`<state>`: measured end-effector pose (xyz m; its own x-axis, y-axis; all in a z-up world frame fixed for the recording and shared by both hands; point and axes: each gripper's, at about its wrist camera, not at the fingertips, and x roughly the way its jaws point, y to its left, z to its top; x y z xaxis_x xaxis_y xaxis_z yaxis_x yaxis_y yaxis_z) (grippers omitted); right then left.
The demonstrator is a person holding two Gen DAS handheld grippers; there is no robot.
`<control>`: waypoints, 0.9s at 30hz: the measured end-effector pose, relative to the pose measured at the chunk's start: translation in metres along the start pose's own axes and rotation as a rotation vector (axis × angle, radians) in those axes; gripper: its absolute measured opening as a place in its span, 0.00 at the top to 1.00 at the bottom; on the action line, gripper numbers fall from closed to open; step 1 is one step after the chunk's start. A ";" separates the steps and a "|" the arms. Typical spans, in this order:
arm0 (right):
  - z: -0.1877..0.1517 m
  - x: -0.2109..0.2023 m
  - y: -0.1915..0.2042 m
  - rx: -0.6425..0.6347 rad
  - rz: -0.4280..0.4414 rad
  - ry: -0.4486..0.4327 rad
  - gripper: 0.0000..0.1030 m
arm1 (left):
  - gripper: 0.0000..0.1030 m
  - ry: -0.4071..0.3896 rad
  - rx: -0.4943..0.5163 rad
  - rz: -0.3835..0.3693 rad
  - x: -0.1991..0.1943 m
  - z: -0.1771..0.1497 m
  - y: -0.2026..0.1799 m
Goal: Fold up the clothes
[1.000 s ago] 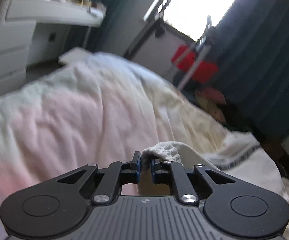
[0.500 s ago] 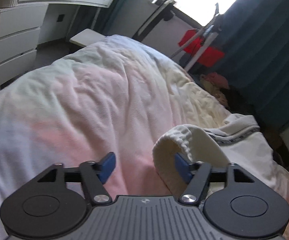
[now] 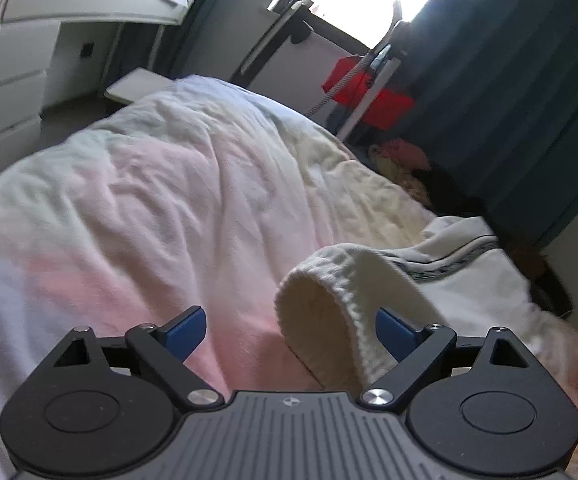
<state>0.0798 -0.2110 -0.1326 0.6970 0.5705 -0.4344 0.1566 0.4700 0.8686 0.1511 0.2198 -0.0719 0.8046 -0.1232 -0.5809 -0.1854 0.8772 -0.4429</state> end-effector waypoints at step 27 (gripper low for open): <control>0.003 -0.009 0.012 -0.070 -0.051 -0.116 0.80 | 0.60 0.034 0.002 -0.104 0.063 -0.007 -0.023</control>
<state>0.0779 -0.2125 -0.1174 0.7661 0.4649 -0.4438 0.1474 0.5450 0.8254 0.2018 0.1887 -0.1030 0.7997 -0.2298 -0.5547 -0.1002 0.8599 -0.5006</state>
